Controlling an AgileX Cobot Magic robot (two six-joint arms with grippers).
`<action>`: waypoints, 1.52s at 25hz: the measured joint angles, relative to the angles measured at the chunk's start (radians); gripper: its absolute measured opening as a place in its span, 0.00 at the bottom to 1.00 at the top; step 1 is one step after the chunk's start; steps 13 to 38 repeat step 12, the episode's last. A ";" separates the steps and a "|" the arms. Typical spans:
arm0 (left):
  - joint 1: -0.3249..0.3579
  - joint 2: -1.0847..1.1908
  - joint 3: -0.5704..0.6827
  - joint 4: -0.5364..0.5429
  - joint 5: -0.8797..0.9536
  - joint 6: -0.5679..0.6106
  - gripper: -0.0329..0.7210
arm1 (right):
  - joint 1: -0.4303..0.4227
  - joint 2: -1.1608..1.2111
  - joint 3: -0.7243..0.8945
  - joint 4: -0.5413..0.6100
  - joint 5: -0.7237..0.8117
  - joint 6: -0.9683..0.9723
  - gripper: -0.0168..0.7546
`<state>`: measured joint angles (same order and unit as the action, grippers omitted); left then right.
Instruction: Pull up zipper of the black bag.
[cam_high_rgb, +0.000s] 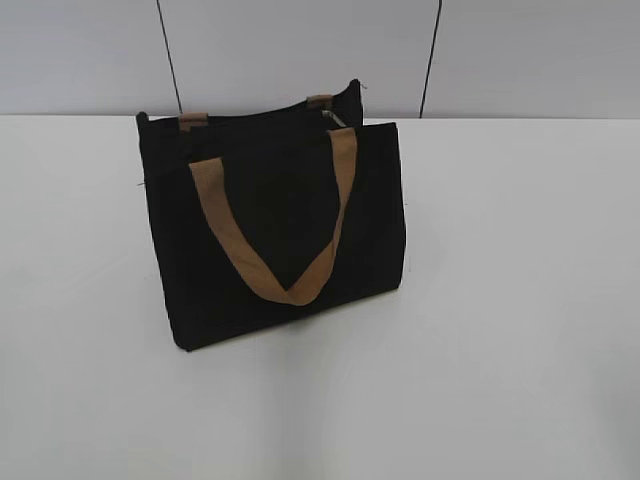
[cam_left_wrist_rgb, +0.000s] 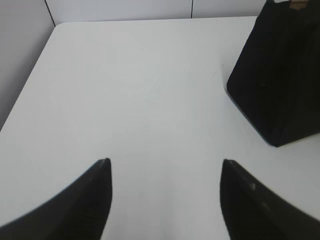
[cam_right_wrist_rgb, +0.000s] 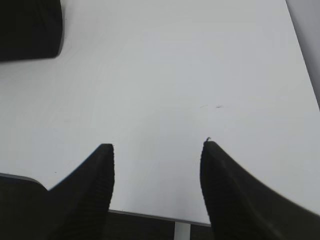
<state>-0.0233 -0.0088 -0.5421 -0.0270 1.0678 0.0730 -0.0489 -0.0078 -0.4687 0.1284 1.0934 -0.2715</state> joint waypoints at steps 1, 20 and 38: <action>0.000 0.000 0.000 0.000 0.001 0.000 0.72 | 0.000 0.000 0.000 0.001 0.000 0.000 0.57; 0.000 0.000 0.001 0.002 0.000 0.000 0.72 | 0.000 0.000 0.001 0.027 0.000 0.008 0.57; 0.000 0.000 0.001 0.002 0.000 0.000 0.72 | 0.000 0.000 0.001 0.027 0.000 0.008 0.57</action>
